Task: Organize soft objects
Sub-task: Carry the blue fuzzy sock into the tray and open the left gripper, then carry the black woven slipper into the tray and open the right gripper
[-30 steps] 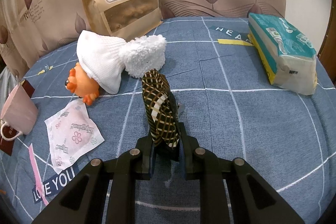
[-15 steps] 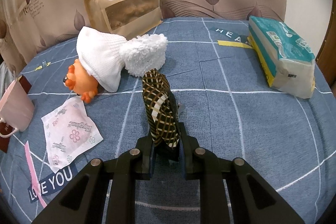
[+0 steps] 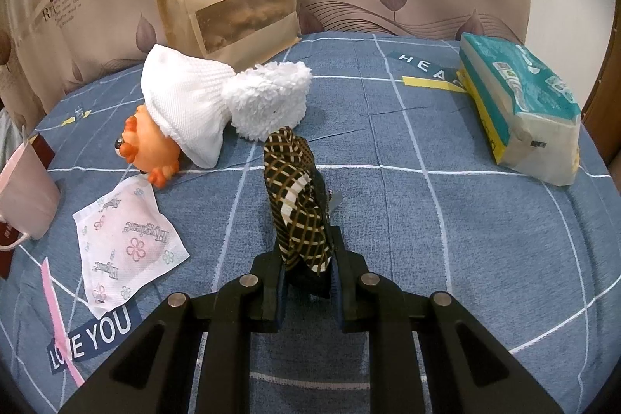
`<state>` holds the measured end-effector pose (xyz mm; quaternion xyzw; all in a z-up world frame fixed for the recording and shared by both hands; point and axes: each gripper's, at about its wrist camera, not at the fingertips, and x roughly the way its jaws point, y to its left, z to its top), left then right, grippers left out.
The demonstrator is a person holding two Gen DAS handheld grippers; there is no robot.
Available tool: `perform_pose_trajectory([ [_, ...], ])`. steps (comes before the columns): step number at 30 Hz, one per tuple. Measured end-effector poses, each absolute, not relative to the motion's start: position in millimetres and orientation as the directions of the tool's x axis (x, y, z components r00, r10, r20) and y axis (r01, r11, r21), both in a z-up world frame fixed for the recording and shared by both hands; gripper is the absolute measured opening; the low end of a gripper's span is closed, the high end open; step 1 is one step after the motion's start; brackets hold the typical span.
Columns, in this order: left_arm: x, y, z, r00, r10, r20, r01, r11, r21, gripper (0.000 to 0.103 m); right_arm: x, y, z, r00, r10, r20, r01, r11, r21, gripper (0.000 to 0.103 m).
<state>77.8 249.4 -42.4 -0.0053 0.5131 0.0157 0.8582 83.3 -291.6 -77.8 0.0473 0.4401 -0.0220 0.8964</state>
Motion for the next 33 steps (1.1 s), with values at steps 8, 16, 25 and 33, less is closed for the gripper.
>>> perform_pose_trajectory([
  [8,66.4,246.4,-28.3,0.473,0.038,-0.88,-0.02,0.999,0.033,0.05,82.9,-290.6,-78.2,0.611,-0.004,-0.792,0.08,0.995,0.056,0.017],
  [16,41.2,241.5,7.2,0.568,0.098,-0.817,-0.07,0.995,0.07,0.05,82.6,-290.3,-77.8,0.612,-0.004,-0.791,0.077,0.996,0.054,0.018],
  [25,17.4,204.5,17.7,0.671,0.265,-0.692,-0.134,0.962,0.239,0.051,80.3,-289.7,-75.5,0.626,-0.004,-0.78,0.075,0.996,0.055,0.013],
  [33,8.5,214.7,27.2,0.711,0.245,-0.66,-0.16,0.969,0.187,0.058,74.2,-275.9,-60.1,0.638,-0.016,-0.77,0.066,0.997,0.035,0.012],
])
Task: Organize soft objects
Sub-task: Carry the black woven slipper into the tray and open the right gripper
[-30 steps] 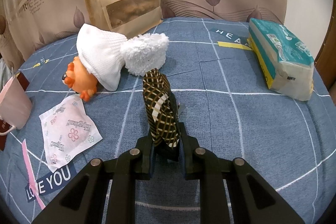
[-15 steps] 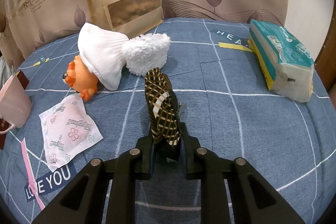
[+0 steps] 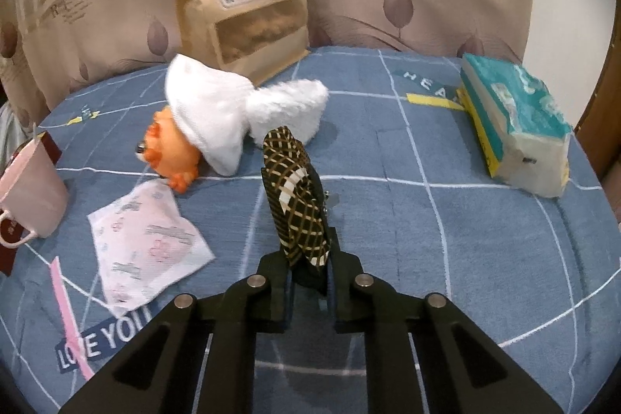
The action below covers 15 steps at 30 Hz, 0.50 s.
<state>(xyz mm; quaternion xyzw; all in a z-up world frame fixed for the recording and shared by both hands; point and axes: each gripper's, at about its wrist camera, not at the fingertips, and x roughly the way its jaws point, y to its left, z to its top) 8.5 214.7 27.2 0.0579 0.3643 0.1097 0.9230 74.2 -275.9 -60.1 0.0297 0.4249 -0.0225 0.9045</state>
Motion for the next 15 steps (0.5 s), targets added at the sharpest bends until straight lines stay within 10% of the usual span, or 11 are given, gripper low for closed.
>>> perform_pose_trajectory([
  [15,4.4,287.1,21.6,0.651,0.257,-0.714,-0.387,0.922,-0.02,0.059,57.7,-138.7,33.3,0.699,0.221,-0.68,-0.244,0.968,0.063,0.012],
])
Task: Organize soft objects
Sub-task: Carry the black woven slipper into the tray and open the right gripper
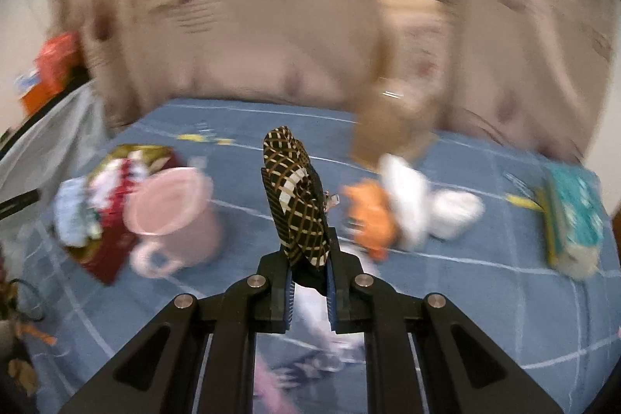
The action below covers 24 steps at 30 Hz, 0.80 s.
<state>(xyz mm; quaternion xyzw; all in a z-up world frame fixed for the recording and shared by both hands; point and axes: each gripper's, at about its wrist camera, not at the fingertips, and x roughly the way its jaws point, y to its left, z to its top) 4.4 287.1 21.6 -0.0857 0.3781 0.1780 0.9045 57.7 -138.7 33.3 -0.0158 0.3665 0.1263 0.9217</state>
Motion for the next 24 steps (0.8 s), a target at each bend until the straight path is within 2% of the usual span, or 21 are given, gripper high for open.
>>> perform_pose_trajectory([
  [10,0.5,304.1,18.8,0.631,0.296,-0.717,-0.453,0.891,-0.03,0.059,42.0,6.5,40.8,0.549,0.457,-0.7,-0.549,0.828,0.11,0.012],
  [24,-2.9,323.0,16.7,0.63,0.27,-0.728,-0.488,0.867,-0.101,0.059,56.8,97.2,-5.9,0.398,0.494,-0.773,-0.647,0.748,0.145,0.013],
])
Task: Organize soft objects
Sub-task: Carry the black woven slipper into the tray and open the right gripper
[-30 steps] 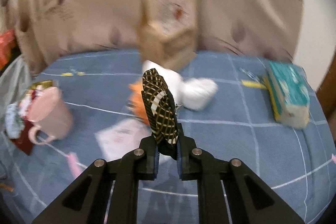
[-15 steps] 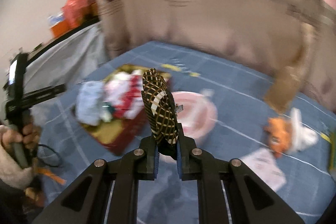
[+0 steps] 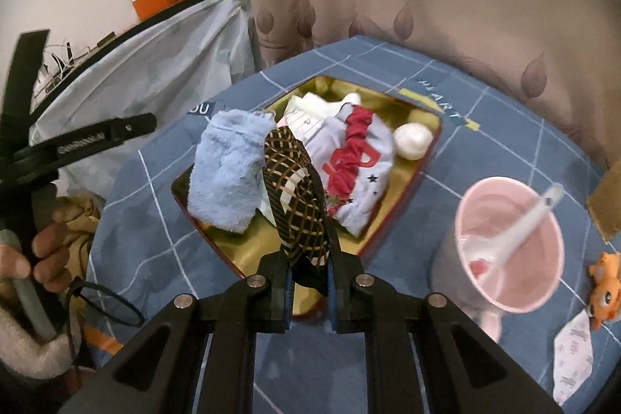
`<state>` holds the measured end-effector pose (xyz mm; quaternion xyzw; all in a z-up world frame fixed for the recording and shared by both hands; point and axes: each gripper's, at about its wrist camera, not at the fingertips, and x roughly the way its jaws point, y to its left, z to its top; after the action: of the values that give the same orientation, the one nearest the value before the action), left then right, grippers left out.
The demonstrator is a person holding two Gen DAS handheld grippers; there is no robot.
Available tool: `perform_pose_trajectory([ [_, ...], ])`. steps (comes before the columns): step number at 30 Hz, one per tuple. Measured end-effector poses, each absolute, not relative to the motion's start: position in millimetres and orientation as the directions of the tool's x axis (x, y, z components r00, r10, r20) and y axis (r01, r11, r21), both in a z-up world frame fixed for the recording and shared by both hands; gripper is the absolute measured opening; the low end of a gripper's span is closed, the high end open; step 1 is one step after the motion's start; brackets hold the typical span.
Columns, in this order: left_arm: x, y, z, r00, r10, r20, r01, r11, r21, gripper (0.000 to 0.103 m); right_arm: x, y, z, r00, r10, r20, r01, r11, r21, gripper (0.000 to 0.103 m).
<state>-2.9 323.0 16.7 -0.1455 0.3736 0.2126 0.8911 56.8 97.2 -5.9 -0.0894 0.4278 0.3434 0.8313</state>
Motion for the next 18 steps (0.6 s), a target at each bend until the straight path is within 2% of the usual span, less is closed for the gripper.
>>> perform_pose_trajectory([
  [8,-5.4,327.7,16.0,0.635,0.25,-0.731,-0.494,0.859,-0.136,0.059,62.7,114.5,-19.4,0.381,0.477,-0.792,-0.648,0.749,0.139,0.016],
  [10,-5.6,327.9,16.2,0.635,0.251,-0.73,-0.496,0.857,-0.137,0.059,64.0,116.8,-21.1,0.374,0.478,-0.795,-0.649,0.747,0.144,0.021],
  [11,-5.6,327.9,16.2,0.635,0.251,-0.73,-0.497,0.857,-0.137,0.059,64.6,117.5,-20.8,0.376,0.478,-0.794,-0.649,0.747,0.142,0.023],
  [13,-5.3,328.1,16.2,0.636,0.25,-0.73,-0.496,0.857,-0.138,0.059,63.0,117.8,-18.8,0.389,0.477,-0.788,-0.648,0.749,0.134,0.049],
  [14,-5.3,328.1,16.2,0.635,0.251,-0.73,-0.496,0.857,-0.137,0.059,62.2,117.5,-17.4,0.394,0.48,-0.784,-0.65,0.749,0.132,0.054],
  [15,-5.4,328.2,16.2,0.635,0.25,-0.731,-0.496,0.858,-0.137,0.059,61.0,117.2,-15.7,0.404,0.482,-0.778,-0.649,0.75,0.128,0.057],
  [18,-5.4,328.1,16.5,0.637,0.253,-0.728,-0.497,0.857,-0.136,0.059,59.5,114.4,-11.2,0.409,0.491,-0.769,-0.649,0.749,0.134,0.057],
])
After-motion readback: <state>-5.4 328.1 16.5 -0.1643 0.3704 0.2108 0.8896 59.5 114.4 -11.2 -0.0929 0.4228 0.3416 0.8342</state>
